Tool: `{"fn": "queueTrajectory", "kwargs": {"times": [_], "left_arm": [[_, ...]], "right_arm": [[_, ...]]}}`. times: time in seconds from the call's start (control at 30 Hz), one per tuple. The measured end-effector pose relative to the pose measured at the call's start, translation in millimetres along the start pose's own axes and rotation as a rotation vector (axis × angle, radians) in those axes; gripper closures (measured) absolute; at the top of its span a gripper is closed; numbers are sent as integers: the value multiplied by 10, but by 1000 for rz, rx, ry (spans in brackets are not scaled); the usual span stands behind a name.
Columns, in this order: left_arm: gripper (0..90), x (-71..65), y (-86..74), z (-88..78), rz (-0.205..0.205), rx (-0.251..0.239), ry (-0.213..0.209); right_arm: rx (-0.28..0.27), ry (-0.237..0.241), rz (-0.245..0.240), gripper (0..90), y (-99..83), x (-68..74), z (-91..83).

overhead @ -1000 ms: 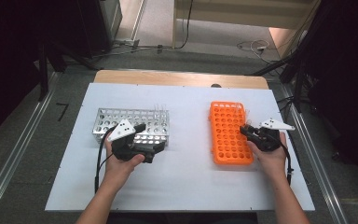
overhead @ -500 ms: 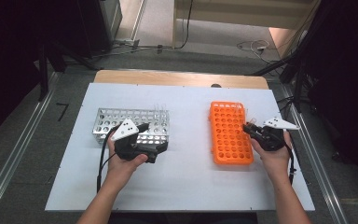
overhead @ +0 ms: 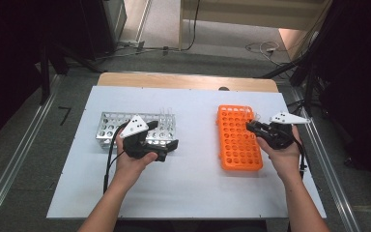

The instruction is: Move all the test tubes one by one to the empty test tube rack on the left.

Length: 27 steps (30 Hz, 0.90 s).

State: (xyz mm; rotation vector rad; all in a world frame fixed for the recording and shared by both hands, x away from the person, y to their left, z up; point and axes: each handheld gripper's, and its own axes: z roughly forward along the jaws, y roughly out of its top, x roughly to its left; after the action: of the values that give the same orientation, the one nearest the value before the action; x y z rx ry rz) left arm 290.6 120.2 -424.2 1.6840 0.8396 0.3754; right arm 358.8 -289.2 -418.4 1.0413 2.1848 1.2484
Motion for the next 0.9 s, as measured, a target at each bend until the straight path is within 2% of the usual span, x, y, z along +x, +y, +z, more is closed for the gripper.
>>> {"fn": "queueTrajectory", "kwargs": {"times": [0.27, 0.33, 0.4, 0.7, 0.9], "left_arm": [[0, 43, 46, 55, 16, -21, 14], [0, 39, 48, 78, 18, -12, 7], [0, 23, 52, 92, 24, -12, 2], [11, -58, 66, 103, 17, -15, -22], [28, -127, 68, 127, 26, -13, -37]], "right_arm": [[-11, 76, -24, 742, 98, 178, 56], [-15, 94, -29, 742, 112, 221, 68], [-17, 119, -20, 742, 124, 264, 84], [-7, 206, -39, 741, 164, 529, 203], [18, 240, -89, 741, 173, 746, 278]]}}
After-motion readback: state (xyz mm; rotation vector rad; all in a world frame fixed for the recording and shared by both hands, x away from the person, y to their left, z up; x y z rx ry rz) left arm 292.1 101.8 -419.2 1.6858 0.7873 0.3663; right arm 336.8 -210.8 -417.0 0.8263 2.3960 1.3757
